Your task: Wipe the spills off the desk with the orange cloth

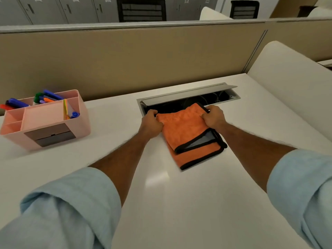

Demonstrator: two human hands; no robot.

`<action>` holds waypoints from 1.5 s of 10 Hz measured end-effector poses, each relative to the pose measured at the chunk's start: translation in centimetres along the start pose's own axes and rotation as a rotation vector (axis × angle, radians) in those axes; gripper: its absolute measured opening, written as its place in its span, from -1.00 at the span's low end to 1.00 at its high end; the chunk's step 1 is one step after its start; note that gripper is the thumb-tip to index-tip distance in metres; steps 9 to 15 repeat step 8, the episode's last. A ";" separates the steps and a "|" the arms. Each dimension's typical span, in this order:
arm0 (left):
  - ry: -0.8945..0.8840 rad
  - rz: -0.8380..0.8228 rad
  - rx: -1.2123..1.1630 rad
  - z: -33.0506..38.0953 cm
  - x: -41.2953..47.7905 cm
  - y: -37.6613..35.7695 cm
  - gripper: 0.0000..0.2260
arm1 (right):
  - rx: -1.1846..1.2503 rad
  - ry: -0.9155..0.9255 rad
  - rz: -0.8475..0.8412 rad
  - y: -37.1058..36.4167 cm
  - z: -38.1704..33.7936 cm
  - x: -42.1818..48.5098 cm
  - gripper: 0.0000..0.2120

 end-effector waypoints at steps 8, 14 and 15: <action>-0.379 -0.159 0.839 -3.1 -11.3 3.7 -0.39 | -0.373 0.440 0.026 0.5 -0.3 -8.0 -0.59; -0.379 -0.159 0.839 -3.1 -11.3 3.7 -0.39 | -0.373 0.440 0.026 0.5 -0.3 -8.0 -0.59; -0.379 -0.159 0.839 -3.1 -11.3 3.7 -0.39 | -0.373 0.440 0.026 0.5 -0.3 -8.0 -0.59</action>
Point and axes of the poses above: each hand's wrist, its own x-axis towards the middle knuckle, its own y-axis out of the back of the hand, z = x × y, the point moved 1 cm from there along x, towards the middle knuckle, and after that the axes turned 2 degrees about -x, right-handed, at the moved point
